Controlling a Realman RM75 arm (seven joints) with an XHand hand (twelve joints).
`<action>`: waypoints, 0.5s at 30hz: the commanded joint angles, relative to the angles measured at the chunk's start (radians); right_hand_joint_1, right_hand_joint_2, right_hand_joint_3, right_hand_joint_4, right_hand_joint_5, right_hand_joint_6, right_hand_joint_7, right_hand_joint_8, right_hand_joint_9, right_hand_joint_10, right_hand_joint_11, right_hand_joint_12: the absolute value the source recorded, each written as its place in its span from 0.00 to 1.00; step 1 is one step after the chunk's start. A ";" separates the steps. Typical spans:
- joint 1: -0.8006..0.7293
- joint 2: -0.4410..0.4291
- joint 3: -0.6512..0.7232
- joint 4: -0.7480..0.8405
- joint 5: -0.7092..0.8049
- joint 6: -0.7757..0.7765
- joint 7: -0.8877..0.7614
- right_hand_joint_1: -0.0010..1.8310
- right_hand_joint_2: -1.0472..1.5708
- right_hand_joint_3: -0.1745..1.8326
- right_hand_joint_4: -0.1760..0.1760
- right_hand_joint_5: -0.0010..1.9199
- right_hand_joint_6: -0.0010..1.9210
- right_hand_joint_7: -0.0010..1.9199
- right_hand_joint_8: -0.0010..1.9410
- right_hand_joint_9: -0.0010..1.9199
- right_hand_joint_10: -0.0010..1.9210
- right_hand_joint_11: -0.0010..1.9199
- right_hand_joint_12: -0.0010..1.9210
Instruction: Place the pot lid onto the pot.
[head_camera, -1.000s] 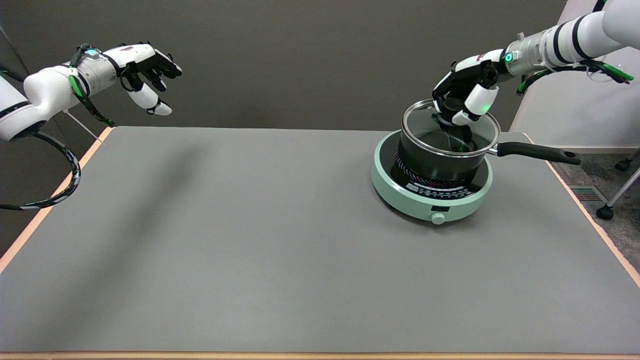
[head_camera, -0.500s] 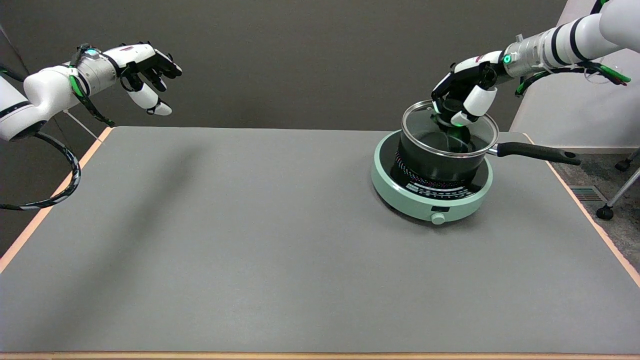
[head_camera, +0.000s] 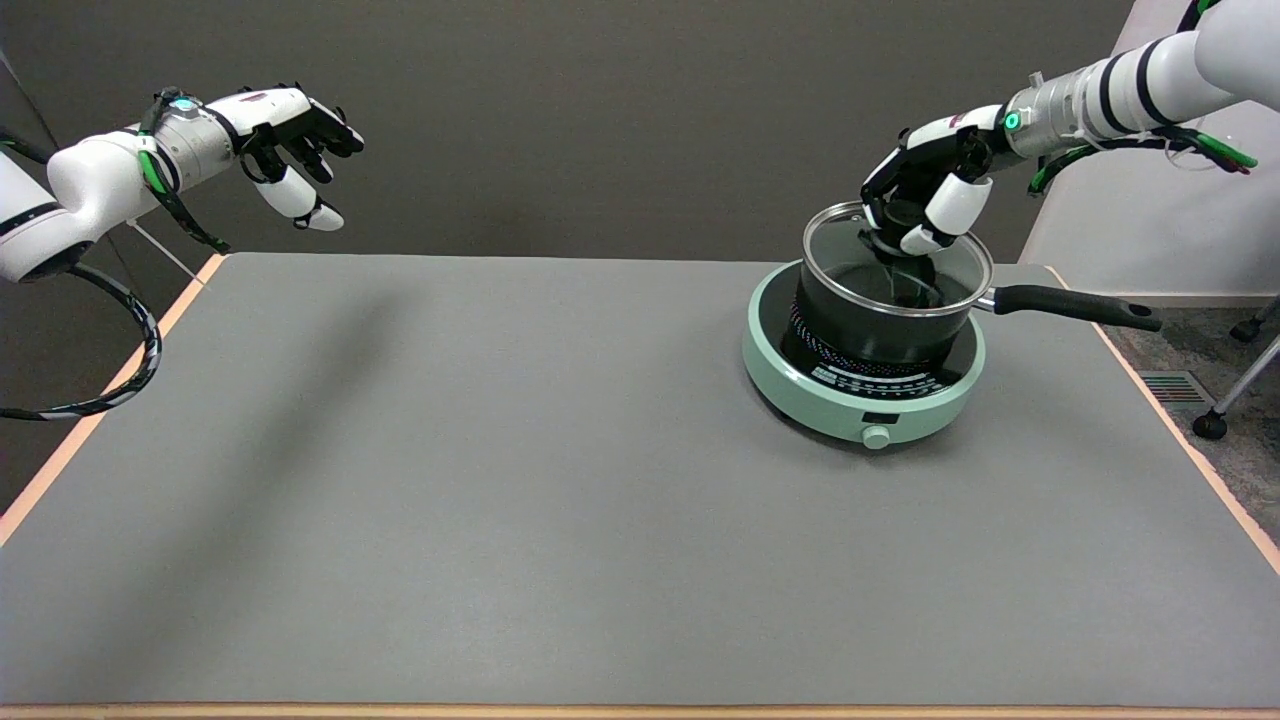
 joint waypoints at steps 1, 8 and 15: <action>-0.003 -0.002 0.000 -0.002 0.002 -0.001 0.000 0.73 0.71 0.58 1.00 0.27 0.74 0.39 0.91 0.36 1.00 0.28 0.96; -0.003 -0.002 0.000 -0.003 0.002 0.001 0.000 0.73 0.71 0.58 1.00 0.27 0.74 0.39 0.91 0.36 1.00 0.28 0.97; -0.003 -0.002 0.000 -0.003 0.001 0.001 0.000 0.73 0.71 0.58 1.00 0.27 0.74 0.39 0.91 0.36 1.00 0.28 0.97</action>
